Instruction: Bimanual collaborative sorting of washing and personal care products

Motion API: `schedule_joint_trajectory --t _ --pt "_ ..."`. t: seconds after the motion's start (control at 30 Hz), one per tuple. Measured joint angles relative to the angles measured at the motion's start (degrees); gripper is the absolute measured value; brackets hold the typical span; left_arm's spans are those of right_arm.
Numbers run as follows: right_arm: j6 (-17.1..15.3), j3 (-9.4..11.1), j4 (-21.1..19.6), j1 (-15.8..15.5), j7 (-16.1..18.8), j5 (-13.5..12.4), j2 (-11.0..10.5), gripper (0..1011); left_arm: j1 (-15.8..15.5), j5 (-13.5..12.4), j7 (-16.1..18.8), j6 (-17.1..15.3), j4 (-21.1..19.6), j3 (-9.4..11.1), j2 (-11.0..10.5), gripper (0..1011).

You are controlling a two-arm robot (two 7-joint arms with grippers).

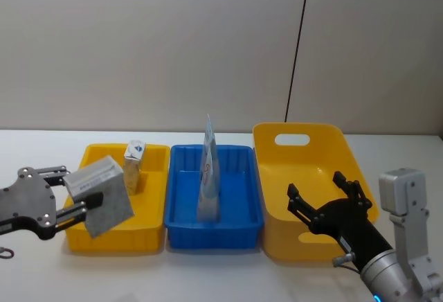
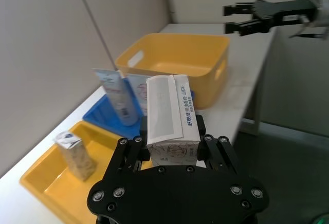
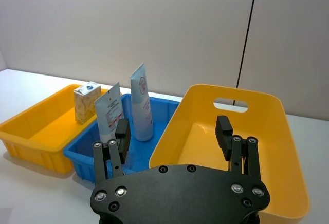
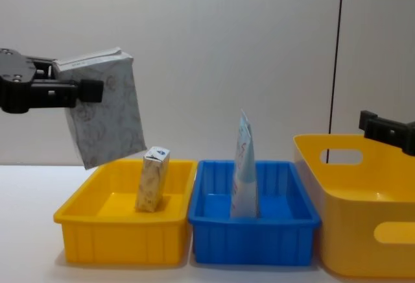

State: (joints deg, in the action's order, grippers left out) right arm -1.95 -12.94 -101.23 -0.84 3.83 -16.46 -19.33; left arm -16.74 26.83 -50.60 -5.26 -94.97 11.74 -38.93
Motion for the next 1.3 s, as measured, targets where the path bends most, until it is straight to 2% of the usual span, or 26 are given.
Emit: schedule_joint_trajectory --t 0.33,0.67,0.83,1.3 --pt "0.0 0.0 0.0 0.0 0.0 0.0 0.0 1000 -1.4 2.8 -8.1 1.3 -0.1 2.1 -2.1 430" --pt "0.0 0.2 0.0 0.0 1.4 -0.4 -0.5 1000 -4.4 4.7 -15.9 2.8 1.7 5.8 -1.7 429" --pt "0.1 0.5 0.0 0.4 4.2 -1.7 -1.5 1000 -6.5 5.0 -19.2 3.7 3.6 8.3 -0.3 430" --pt "-0.7 1.3 0.3 2.0 14.7 -7.1 -5.9 1000 -10.4 4.6 -22.3 4.8 7.2 13.0 3.3 429"
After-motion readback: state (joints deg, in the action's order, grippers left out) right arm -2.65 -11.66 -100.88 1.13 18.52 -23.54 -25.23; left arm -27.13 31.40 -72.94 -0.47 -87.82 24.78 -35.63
